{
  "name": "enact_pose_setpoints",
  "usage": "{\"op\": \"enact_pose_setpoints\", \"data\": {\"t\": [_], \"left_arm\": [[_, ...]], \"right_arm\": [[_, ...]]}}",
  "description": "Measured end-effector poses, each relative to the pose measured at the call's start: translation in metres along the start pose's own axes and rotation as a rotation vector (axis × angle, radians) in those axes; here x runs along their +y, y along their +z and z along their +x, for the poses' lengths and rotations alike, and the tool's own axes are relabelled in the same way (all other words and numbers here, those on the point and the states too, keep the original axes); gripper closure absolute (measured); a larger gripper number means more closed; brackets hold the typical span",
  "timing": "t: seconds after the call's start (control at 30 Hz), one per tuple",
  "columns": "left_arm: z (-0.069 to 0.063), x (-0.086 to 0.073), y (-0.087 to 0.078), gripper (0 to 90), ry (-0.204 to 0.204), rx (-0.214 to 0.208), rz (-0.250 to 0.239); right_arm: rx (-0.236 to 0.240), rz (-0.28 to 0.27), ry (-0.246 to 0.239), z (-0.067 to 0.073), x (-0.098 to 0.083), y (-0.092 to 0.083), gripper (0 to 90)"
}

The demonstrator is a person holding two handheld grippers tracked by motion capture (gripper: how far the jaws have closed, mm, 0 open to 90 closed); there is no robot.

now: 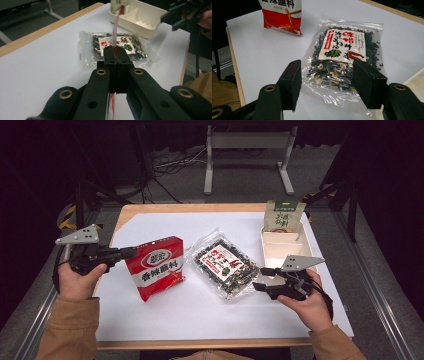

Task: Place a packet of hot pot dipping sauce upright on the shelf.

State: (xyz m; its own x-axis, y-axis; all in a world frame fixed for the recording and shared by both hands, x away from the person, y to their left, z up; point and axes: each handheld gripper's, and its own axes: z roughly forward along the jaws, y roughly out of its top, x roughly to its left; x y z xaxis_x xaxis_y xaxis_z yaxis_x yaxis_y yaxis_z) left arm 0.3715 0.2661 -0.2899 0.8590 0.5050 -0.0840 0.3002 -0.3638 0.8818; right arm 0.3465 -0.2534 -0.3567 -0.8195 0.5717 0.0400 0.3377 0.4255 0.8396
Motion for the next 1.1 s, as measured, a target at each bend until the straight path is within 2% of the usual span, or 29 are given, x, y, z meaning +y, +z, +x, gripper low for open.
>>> {"op": "enact_pose_setpoints", "data": {"t": [0.07, 0.37, 0.5, 0.63, 0.73, 0.97, 1.1], "left_arm": [[-0.005, 0.002, -0.001, 89.9, 0.014, -0.016, -0.001], [-0.026, 0.015, -0.002, 89.9, 0.085, -0.035, -0.012], [-0.036, 0.022, 0.002, 90.0, 0.107, -0.070, -0.034], [-0.046, 0.030, 0.009, 90.0, 0.139, -0.107, -0.051], [-0.052, 0.036, 0.017, 90.0, 0.144, -0.146, -0.066], [-0.063, 0.047, 0.034, 90.0, 0.176, -0.188, -0.065], [-0.069, 0.053, 0.042, 90.0, 0.188, -0.232, -0.070]], "right_arm": [[0.005, -0.001, 0.000, 0.000, 0.000, 0.001, 41.4], [0.027, -0.020, -0.009, 0.004, 0.003, 0.003, 41.4], [0.053, -0.030, -0.024, 0.008, 0.006, 0.006, 41.4], [0.088, -0.043, -0.043, 0.014, 0.011, 0.011, 41.5], [0.111, -0.051, -0.060, 0.018, 0.015, 0.015, 41.3], [0.142, -0.060, -0.093, 0.026, 0.022, 0.022, 42.0], [0.164, -0.061, -0.108, 0.029, 0.024, 0.028, 43.8]]}}
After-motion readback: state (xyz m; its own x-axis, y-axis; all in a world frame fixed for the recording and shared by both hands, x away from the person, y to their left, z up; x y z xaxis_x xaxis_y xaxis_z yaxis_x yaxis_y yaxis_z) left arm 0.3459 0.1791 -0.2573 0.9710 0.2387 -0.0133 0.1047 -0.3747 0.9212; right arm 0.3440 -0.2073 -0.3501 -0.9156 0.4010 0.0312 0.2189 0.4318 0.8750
